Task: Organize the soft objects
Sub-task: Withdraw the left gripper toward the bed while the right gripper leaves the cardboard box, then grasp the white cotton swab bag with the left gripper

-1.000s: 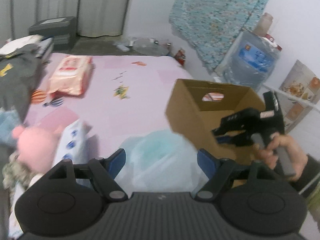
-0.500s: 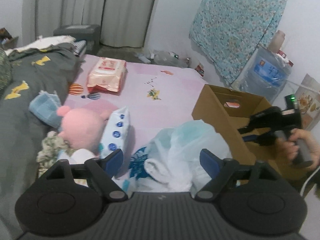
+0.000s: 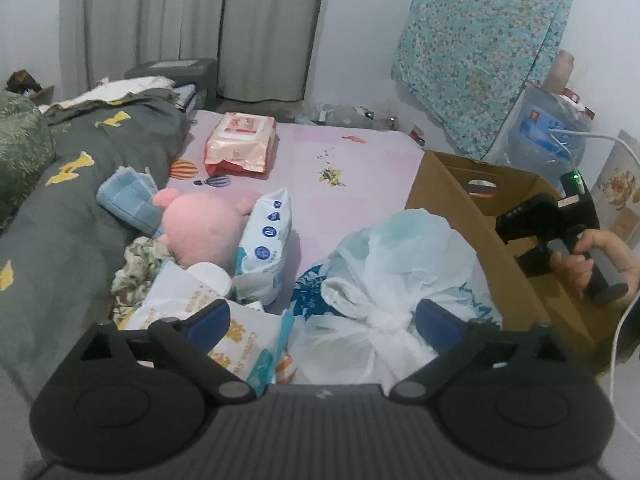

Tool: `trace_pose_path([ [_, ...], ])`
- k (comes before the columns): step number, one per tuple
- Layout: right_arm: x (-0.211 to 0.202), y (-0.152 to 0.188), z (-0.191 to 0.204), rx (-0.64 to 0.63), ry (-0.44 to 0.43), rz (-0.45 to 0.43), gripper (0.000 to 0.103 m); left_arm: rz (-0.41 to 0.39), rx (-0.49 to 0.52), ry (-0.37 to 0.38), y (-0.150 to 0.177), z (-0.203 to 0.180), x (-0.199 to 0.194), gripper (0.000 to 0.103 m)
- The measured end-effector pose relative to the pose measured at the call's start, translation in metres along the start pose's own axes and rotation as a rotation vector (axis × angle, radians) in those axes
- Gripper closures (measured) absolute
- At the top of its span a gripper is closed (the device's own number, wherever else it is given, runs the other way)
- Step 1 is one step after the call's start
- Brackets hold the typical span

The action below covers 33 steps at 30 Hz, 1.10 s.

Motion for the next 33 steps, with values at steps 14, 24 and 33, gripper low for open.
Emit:
trace_pose_path([
  [14,-0.050,0.024,-0.002,-0.029,-0.025,-0.040,0.069,-0.037,-0.097,0.013,0.006,0.030,-0.020,0.000],
  [24,-0.120,0.053,0.071,-0.211,-0.141,-0.147,0.058,-0.128,-0.127,-0.001,0.012,0.053,-0.039,0.000],
  [33,-0.060,0.130,0.202,-0.535,-0.291,0.064,0.053,-0.083,-0.145,-0.004,0.039,0.064,-0.033,0.005],
])
Point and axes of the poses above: each gripper's, at about its wrist camera, not at the fingertips, and x roughly the way its jaws point, z to its left, y to its underside, the point moved 3 cm from there along x, roughly the way its jaws point, and after that the axes turned 4 degrees about -x, right-handed, at the moved point
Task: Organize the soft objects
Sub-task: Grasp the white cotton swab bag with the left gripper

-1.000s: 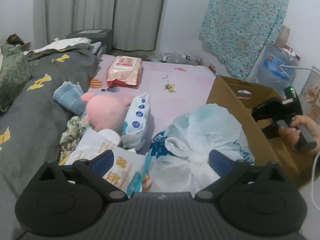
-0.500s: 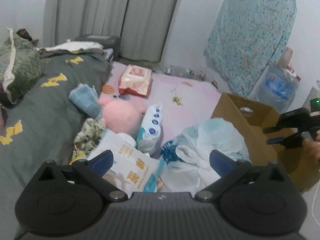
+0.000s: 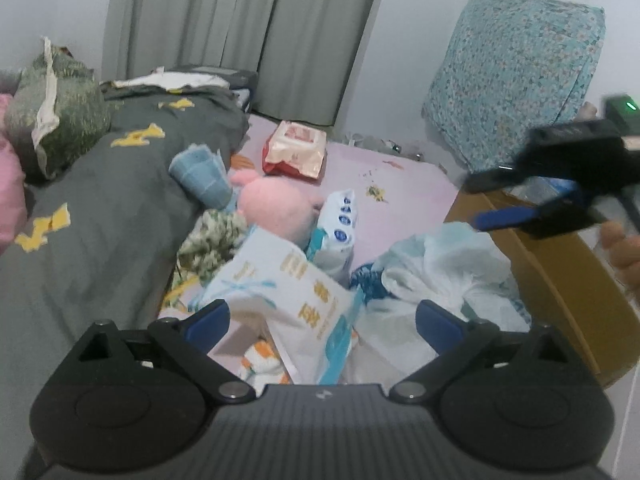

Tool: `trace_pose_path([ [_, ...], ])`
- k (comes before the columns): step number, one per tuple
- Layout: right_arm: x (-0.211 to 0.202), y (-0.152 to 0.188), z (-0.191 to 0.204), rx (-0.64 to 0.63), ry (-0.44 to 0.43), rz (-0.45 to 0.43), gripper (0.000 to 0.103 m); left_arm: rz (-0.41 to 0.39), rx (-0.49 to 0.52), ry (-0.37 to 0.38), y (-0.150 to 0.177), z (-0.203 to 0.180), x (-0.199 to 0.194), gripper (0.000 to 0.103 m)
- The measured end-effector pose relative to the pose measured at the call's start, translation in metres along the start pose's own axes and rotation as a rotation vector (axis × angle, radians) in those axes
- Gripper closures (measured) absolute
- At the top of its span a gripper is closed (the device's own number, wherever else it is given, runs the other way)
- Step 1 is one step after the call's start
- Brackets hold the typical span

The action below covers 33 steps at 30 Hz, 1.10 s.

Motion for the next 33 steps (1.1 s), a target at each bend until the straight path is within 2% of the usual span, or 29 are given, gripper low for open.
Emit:
trace_pose_path([
  [4,0.049,0.008,0.041,-0.085,-0.068,0.101,0.053,0.018,-0.020,0.002,0.007,0.004,0.009,0.011],
  [6,0.075,0.009,0.053,-0.116,-0.068,0.138,0.053,0.043,-0.049,-0.001,0.008,0.007,0.017,0.023],
  [12,0.127,0.014,0.066,-0.184,-0.048,0.190,0.053,0.096,-0.208,-0.009,0.005,0.034,0.039,0.040],
  [15,0.152,0.020,0.063,-0.204,-0.041,0.215,0.053,0.116,-0.264,-0.011,0.004,0.046,0.048,0.043],
  [20,0.168,0.025,0.055,-0.218,-0.059,0.218,0.055,0.149,-0.343,0.023,0.004,0.059,0.061,0.043],
  [26,0.172,0.023,0.050,-0.162,-0.109,0.260,0.054,0.219,-0.378,0.073,0.003,0.061,0.070,0.043],
  [33,0.178,0.024,0.049,-0.157,-0.149,0.270,0.054,0.232,-0.432,0.080,0.002,0.066,0.078,0.043],
])
Point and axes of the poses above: each gripper's, at about its wrist camera, not at the fingertips, and x roughly the way its jaws point, z to its left, y to its underside, the point moved 3 cm from there along x, roughly the way its jaws point, and after that the axes turned 4 degrees about -x, right-handed, at the moved point
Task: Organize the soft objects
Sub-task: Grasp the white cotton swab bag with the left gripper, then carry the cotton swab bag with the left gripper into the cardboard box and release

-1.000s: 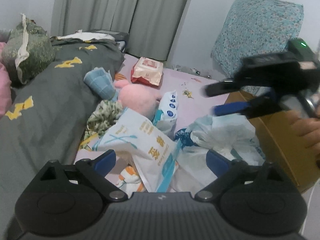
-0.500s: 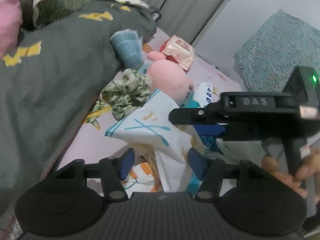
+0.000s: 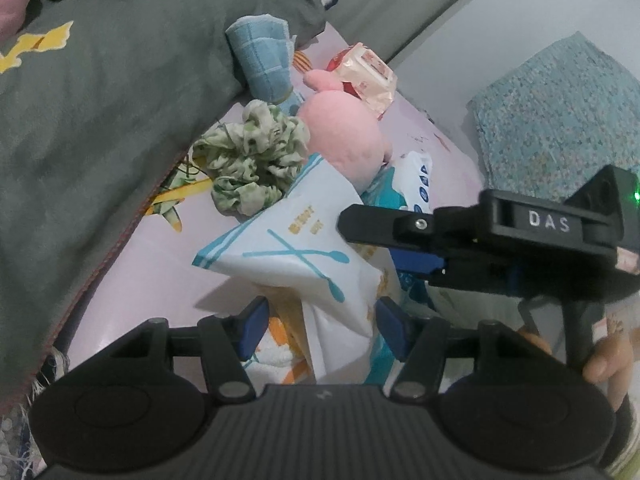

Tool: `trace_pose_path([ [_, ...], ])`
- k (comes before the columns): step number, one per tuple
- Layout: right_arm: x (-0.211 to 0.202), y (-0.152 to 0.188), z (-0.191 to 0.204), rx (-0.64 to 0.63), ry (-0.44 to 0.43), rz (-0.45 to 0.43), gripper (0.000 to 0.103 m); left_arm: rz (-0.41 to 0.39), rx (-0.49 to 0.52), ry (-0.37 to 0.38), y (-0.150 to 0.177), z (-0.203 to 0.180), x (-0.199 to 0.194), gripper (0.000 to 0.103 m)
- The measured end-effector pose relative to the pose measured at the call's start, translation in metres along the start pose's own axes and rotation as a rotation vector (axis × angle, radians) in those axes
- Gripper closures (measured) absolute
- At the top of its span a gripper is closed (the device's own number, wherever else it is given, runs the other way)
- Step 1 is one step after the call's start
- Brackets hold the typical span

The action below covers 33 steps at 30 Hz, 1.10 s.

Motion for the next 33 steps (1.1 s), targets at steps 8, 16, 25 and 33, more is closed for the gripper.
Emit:
trace_pose_path([
  [8,-0.004,0.004,-0.002,0.032,-0.043,0.012,0.063,-0.013,0.004,0.020,-0.001,-0.002,-0.007,0.059],
  [16,-0.027,0.008,0.013,0.044,-0.108,-0.026,0.075,-0.053,0.069,0.034,0.000,-0.022,-0.038,0.062],
  [25,-0.110,0.018,0.028,0.045,-0.167,-0.186,0.075,-0.086,0.282,0.066,0.001,-0.103,-0.067,0.062],
  [33,-0.241,0.041,-0.032,0.156,-0.069,-0.448,0.075,0.048,0.538,0.187,0.013,-0.239,-0.001,0.060],
])
Point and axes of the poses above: each gripper's, at about its wrist camera, not at the fingertips, and x roughly the way its jaws point, z to its left, y to its underside, the point moved 3 cm from there along x, roughly the way its jaws point, and after that the axes turned 4 degrees about -x, right-handed, at the moved point
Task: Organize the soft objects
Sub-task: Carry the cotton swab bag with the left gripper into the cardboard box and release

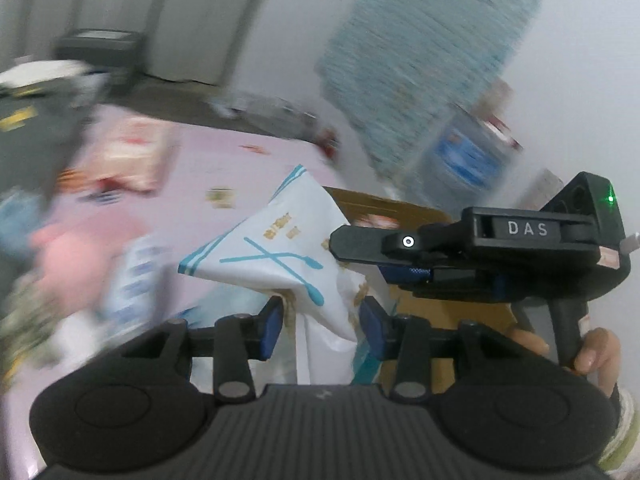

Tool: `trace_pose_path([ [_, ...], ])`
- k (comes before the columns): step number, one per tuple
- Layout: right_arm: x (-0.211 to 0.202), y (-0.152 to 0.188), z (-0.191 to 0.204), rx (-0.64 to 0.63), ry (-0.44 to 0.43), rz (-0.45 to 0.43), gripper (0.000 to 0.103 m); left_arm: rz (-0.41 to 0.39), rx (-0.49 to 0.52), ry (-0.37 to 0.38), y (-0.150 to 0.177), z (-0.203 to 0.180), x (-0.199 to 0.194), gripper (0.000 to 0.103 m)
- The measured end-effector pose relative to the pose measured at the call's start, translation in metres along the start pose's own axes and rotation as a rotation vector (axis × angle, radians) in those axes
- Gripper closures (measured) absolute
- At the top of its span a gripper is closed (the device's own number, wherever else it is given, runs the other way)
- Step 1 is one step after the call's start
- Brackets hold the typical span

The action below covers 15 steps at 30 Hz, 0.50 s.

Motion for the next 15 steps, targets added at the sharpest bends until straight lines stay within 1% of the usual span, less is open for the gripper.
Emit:
trace_pose_path([
  [2,-0.035,-0.012,-0.025,0.044,0.053,-0.070,0.075,0.051,0.037,0.047,-0.012,-0.024,0.033,0.059],
  [5,-0.075,-0.025,-0.065,0.118,0.130,-0.153,0.075,0.139,0.087,0.102,-0.029,-0.056,0.088,0.059],
  [7,-0.096,-0.034,-0.093,0.166,0.192,-0.197,0.075,0.186,0.123,0.117,-0.036,-0.075,0.121,0.059],
  [9,-0.112,-0.045,-0.119,0.201,0.258,-0.231,0.075,0.235,0.154,0.133,-0.045,-0.092,0.160,0.055],
  [11,-0.123,-0.055,-0.143,0.227,0.310,-0.254,0.075,0.268,0.174,0.137,-0.049,-0.103,0.190,0.054],
  [13,-0.128,-0.065,-0.168,0.246,0.362,-0.272,0.074,0.291,0.195,0.123,-0.052,-0.112,0.217,0.053],
  [15,-0.127,-0.071,-0.194,0.278,0.408,-0.277,0.074,0.322,0.215,0.088,-0.051,-0.114,0.244,0.045],
])
Point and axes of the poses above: each gripper's, at about its wrist camera, not at the fingertips, and x roughly the way its jaws point, z to its left, y to its underside, the point moved 3 cm from there along x, roughly the way its jaws point, and after that the axes turned 4 degrees about -x, right-handed, at the moved point
